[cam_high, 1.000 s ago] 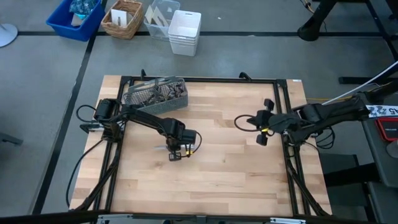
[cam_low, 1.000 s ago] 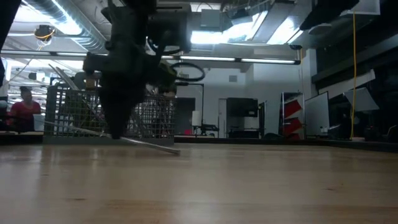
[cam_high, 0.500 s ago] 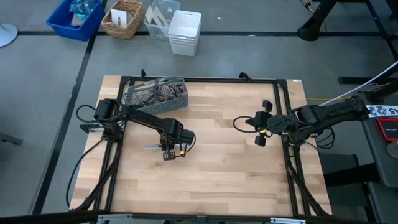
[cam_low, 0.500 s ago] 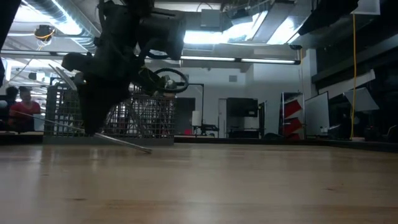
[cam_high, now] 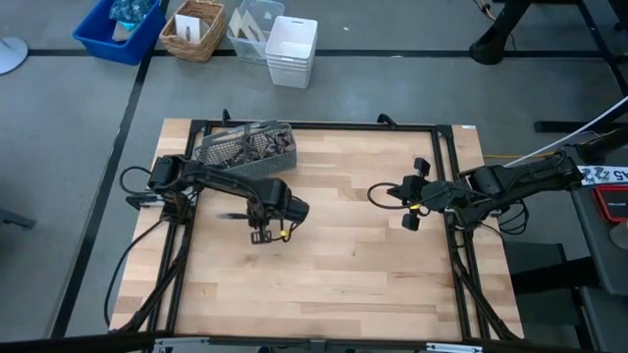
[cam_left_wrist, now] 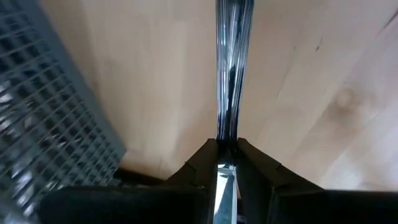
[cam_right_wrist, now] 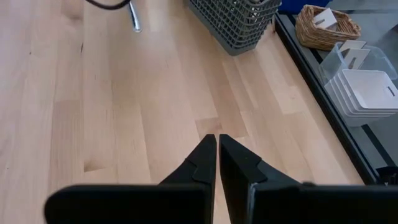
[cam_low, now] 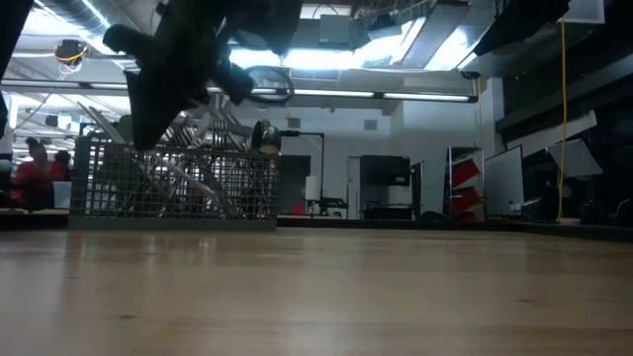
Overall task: Sort silverware
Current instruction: Put the silver table knife into the silverware rack
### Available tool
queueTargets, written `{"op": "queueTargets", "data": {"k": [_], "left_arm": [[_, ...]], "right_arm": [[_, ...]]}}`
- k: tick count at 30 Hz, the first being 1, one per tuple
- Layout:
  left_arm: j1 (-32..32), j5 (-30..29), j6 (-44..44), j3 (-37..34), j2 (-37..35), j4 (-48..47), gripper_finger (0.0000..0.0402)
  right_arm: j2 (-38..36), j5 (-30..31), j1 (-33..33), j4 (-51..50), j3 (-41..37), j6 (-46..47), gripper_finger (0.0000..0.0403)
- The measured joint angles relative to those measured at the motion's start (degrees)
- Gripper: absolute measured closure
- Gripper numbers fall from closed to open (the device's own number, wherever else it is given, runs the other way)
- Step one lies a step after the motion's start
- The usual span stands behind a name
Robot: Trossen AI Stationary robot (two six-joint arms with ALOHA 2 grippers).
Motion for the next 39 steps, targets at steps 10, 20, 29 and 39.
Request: {"op": "queueTargets", "data": {"k": [10, 20, 29, 39], "left_arm": [[0.22, -1.63, 1.08, 5.73, -0.26, -2.96, 0.0359], [2.6, -2.97, 2.4, 9.94, -0.26, -2.89, 0.0359], [5.81, -3.95, 5.68, 11.96, -0.24, -2.87, 0.0359], [8.68, -4.3, 6.25, 12.23, -4.03, -2.89, 0.0359]], "right_arm": [[0.0, 0.01, 0.0, -0.02, 0.0, 0.0, 0.0379], [-2.97, 0.46, 0.0, -1.02, 0.0, -0.44, 0.0379], [-6.36, 0.46, 0.0, -3.38, 0.0, -0.44, 0.0379], [-6.34, 0.47, 0.0, -5.65, 0.0, -0.44, 0.0379]]}}
